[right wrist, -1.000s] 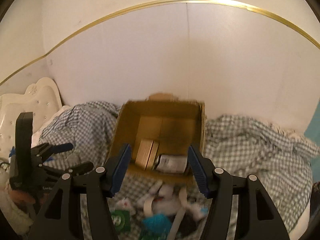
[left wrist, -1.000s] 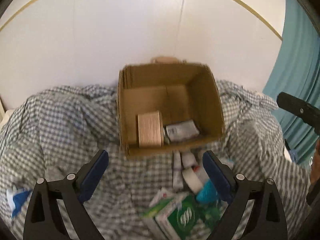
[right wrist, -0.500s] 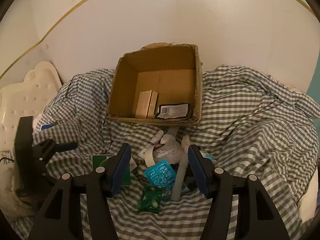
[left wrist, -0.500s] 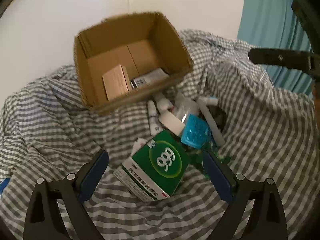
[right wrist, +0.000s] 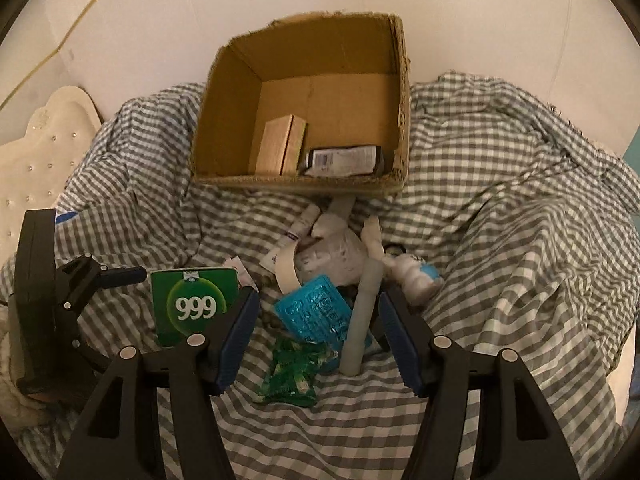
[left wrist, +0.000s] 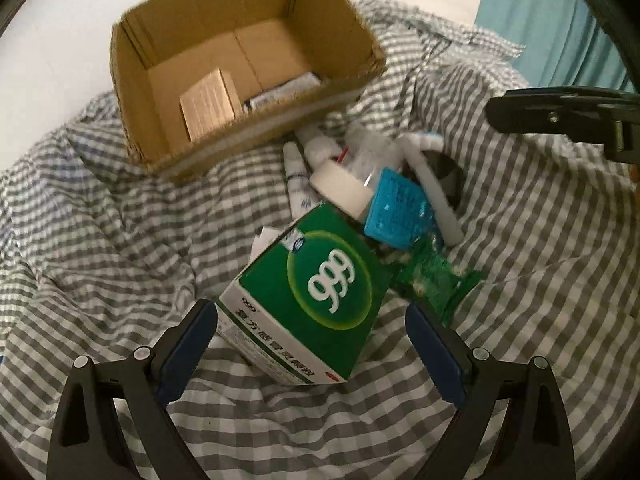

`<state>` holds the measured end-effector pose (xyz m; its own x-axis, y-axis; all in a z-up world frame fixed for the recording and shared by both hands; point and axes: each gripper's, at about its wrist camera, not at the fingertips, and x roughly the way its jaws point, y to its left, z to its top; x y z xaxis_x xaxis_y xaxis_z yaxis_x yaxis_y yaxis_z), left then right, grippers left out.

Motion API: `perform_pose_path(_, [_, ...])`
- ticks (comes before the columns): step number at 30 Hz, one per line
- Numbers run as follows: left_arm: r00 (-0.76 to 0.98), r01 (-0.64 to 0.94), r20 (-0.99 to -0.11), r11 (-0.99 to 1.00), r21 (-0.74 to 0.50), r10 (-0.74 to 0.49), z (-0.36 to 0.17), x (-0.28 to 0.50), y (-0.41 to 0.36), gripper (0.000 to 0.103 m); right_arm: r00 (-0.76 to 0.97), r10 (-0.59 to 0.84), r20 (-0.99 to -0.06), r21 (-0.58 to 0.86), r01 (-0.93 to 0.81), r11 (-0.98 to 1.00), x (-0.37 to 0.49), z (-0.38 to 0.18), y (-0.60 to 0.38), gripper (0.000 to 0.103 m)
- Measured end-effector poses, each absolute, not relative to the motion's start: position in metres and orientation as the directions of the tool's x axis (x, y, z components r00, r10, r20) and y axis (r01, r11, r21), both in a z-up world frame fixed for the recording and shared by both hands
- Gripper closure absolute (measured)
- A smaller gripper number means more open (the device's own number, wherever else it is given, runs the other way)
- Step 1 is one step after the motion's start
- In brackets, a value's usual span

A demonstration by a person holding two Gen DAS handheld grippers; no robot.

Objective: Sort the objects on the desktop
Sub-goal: 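Move the left tool to the green medicine box while the right tool approaches the white tube, then grasp the green box with the left tool while the right tool grasps the white tube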

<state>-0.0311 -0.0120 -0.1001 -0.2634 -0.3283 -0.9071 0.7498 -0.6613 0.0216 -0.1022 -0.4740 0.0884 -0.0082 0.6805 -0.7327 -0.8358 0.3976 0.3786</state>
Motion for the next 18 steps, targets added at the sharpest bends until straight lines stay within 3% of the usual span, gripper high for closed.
perform_pose_path(8, [-0.175,0.735,-0.938,-0.673,0.078,-0.3,-0.126,-0.043,-0.022,0.005,-0.031,0.61,-0.792,0.366,-0.823,0.433,-0.094,0.063,-0.455,0.04])
perform_pose_path(10, [-0.185,0.731,-0.945,-0.68,0.053,-0.271,-0.129,-0.045,-0.026,0.005,-0.103,0.576,-0.811,0.357,-0.867,0.348,-0.093,0.055,-0.446,0.04])
perform_pose_path(12, [-0.193,0.734,-0.947,-0.678,0.035,-0.258,-0.131,-0.045,-0.03,0.005,-0.117,0.546,-0.83,0.352,-0.869,0.349,-0.093,0.042,-0.437,0.044])
perform_pose_path(14, [-0.207,0.737,-0.945,-0.675,0.021,-0.255,-0.13,-0.044,-0.034,0.006,-0.13,0.514,-0.848,0.344,-0.873,0.346,-0.095,0.03,-0.43,0.058])
perform_pose_path(18, [-0.216,0.727,-0.938,-0.686,0.032,-0.273,-0.128,-0.048,-0.034,0.005,-0.173,0.45,-0.876,0.349,-0.871,0.344,-0.1,0.003,-0.418,0.063])
